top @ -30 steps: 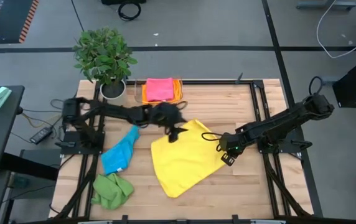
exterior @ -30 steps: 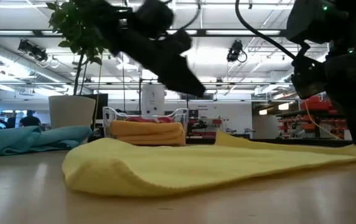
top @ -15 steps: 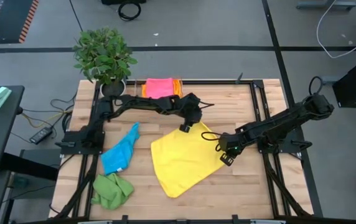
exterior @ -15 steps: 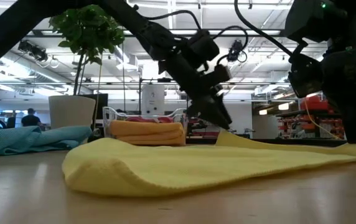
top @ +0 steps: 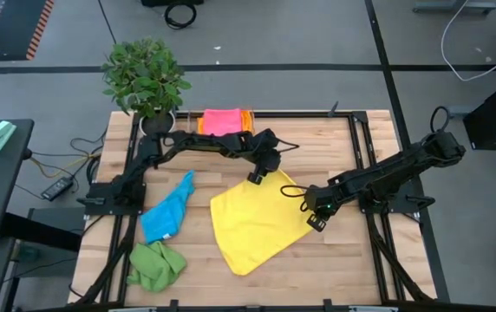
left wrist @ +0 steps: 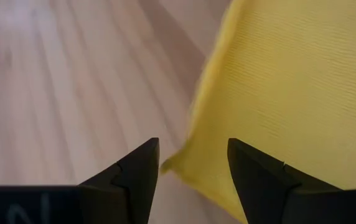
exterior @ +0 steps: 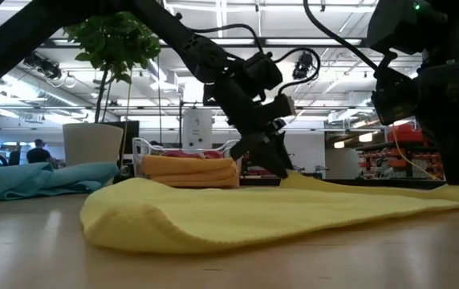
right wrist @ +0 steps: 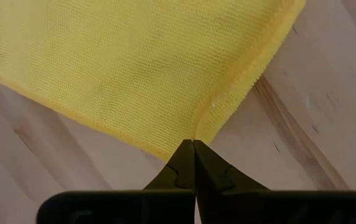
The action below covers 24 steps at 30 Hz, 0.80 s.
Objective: Fold microfiber towels
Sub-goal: Fold the yellow microfiber cloth
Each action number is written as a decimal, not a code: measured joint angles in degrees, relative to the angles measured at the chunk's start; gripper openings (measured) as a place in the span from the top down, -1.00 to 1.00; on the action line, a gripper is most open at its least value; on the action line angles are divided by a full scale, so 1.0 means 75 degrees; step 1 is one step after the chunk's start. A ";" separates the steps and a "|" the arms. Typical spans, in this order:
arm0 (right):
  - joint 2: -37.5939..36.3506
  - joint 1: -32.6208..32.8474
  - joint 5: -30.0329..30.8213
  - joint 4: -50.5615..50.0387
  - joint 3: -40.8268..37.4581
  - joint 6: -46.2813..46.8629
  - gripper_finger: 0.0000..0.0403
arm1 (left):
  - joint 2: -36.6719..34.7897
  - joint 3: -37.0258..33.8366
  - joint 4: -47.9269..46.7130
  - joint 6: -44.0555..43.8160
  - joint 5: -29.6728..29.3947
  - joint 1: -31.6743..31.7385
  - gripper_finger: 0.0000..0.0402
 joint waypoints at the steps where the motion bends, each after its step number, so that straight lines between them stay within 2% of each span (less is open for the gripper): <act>1: 0.0000 0.0000 0.0000 -0.0002 0.0000 -0.0011 1.00 | 0.0000 0.0009 0.0031 -0.0009 -0.0005 0.0037 0.01; 6: 0.0003 0.0000 0.0016 -0.0015 0.0000 -0.0054 1.00 | -0.0003 0.0003 -0.0043 -0.0435 -0.0010 0.0140 0.06; 24: 0.0000 0.0000 0.0156 -0.0018 0.0000 -0.0004 1.00 | -0.0009 0.0003 -0.0053 -0.0611 0.0023 0.0114 0.61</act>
